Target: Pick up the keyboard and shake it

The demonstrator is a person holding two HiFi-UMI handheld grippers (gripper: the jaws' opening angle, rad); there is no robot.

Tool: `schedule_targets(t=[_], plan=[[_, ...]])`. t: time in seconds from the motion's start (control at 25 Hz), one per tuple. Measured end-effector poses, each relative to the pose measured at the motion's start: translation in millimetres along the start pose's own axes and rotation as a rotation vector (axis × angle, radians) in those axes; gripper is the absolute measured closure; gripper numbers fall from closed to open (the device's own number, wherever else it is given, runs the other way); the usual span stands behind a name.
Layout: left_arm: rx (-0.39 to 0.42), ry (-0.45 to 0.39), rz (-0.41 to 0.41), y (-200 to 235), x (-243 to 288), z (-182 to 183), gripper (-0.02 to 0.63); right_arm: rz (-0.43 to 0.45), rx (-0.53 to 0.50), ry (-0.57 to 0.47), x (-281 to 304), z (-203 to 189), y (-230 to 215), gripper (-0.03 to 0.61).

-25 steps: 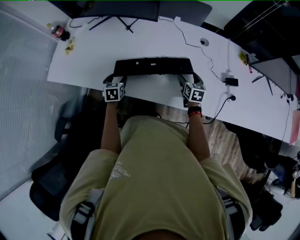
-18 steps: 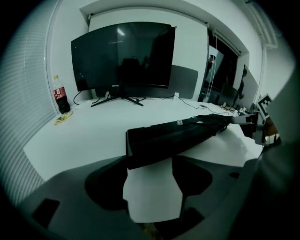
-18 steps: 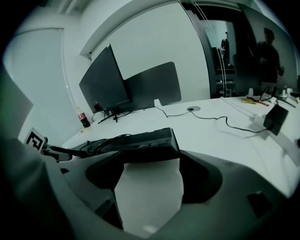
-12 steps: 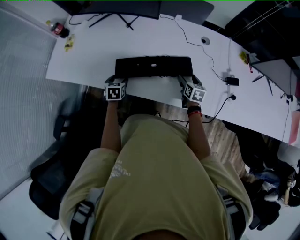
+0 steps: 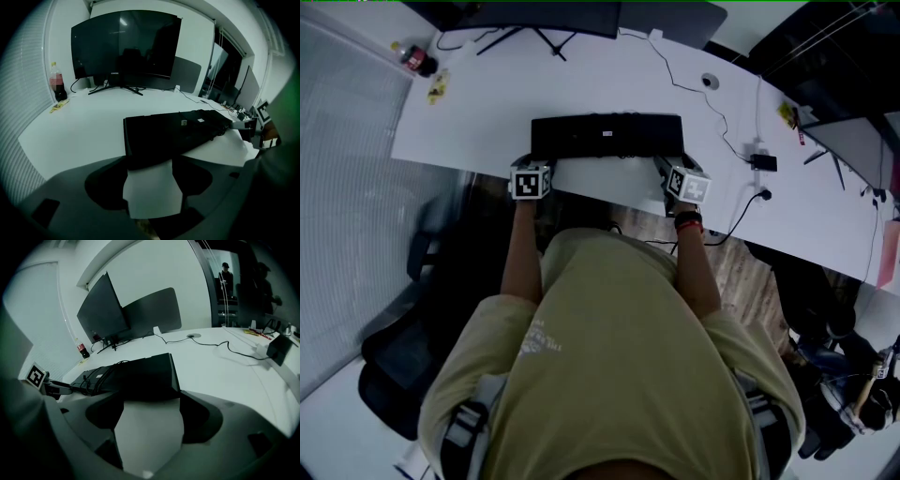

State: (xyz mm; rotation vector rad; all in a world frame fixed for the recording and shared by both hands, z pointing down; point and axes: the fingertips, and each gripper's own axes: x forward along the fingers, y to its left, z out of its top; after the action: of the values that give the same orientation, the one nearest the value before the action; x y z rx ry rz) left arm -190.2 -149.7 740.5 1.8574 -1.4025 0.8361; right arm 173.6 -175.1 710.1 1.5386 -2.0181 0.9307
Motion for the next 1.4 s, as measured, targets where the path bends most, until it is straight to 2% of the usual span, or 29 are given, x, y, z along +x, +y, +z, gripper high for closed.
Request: schedule_targets(t=[0.12,0.48,0.76,1.04,1.4], plan=[[-0.020,-0.009,0.004,0,0,-1,0.302,0.003,-0.009,0.020,1,-4,-1,0.193],[-0.009,-0.060,0.039,-3,-13,1,0.302,-0.016,-0.039,0.015,-7,-1,-10,0.193],[0.023,-0.185,0.014,-24,-40,40,0.302,0.026,-0.063,-0.103,-25,36,2,0.193],[0.035,-0.324,-0.034,-57,-76,81,0.324,0.107,-0.115,-0.233,-53,81,41,0.195],[0.079,-0.477,-0.090,-106,-119,130,0.401,0.141,-0.172,-0.359,-102,120,71,0.307]])
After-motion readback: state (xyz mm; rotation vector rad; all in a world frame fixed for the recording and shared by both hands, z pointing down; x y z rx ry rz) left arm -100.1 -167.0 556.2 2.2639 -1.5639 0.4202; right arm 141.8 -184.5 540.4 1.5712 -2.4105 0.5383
